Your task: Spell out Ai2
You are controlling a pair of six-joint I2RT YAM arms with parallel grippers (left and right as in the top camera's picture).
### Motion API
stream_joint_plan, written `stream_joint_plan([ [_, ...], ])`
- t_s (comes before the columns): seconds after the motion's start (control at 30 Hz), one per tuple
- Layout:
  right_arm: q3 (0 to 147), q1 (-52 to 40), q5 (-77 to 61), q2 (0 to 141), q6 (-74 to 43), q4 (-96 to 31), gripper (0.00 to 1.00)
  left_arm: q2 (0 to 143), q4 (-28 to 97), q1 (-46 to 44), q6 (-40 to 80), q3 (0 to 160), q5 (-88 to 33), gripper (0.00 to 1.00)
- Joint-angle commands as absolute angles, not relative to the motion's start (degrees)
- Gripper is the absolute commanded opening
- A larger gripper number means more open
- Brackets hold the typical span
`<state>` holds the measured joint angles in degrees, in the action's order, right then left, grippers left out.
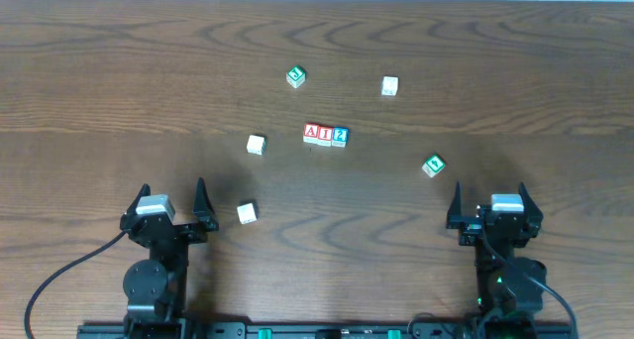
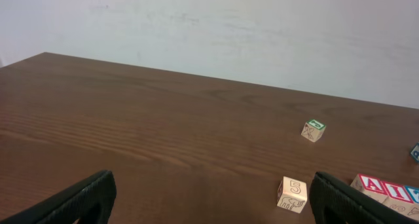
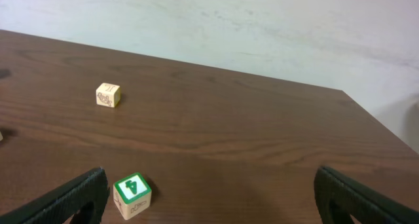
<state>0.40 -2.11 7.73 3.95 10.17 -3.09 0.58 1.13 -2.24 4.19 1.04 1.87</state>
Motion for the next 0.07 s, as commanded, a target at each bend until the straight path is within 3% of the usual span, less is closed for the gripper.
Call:
stream_joint_plan([
  [0.0, 0.32, -1.78, 8.36, 3.49, 10.81, -3.33, 0.99, 0.27, 4.27, -1.87, 3.18, 0.27, 1.48, 0.95],
  [0.03, 0.32, -1.78, 8.36, 3.51, 10.81, -3.33, 0.99, 0.27, 4.29, -1.87, 3.18, 0.27, 1.48, 0.95],
])
